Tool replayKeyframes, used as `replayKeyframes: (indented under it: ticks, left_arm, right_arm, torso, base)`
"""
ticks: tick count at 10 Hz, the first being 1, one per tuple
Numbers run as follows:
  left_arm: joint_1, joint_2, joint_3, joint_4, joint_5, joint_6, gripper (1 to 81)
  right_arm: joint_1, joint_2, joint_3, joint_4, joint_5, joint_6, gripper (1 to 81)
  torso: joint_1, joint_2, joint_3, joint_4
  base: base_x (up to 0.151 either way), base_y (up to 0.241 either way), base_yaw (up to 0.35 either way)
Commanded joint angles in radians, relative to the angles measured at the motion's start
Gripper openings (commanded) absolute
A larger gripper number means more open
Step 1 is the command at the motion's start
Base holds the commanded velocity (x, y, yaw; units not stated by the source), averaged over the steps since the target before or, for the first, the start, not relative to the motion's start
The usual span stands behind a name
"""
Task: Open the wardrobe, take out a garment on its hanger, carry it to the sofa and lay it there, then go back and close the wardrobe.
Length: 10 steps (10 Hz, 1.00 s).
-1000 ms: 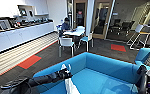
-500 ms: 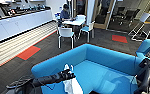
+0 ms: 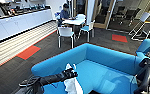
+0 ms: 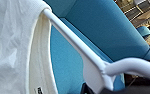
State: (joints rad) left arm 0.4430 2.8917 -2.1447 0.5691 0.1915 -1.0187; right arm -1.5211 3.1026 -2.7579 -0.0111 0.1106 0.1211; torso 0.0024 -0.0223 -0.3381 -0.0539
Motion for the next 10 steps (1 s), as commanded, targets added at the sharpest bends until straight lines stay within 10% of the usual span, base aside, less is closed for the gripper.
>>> replayKeyframes:
  ticks: [1, 10]
  left_arm:
    - [-0.175, 0.084, -0.126, 0.081, -0.024, 0.006, 1.0]
    - [-0.103, -0.099, -0.141, 0.150, -0.073, 0.012, 1.0]
  right_arm:
    - [0.004, 0.006, 0.003, 0.005, -0.066, -0.001, 81.1]
    - [0.001, 0.012, 0.005, 0.002, -0.055, -0.001, 81.1]
  torso:
    - [0.000, 0.000, 0.000, 0.000]
    - [0.000, 0.000, 0.000, 0.000]
  base:
    - [0.000, 0.000, 0.000]
    - [0.000, 0.000, 0.000]
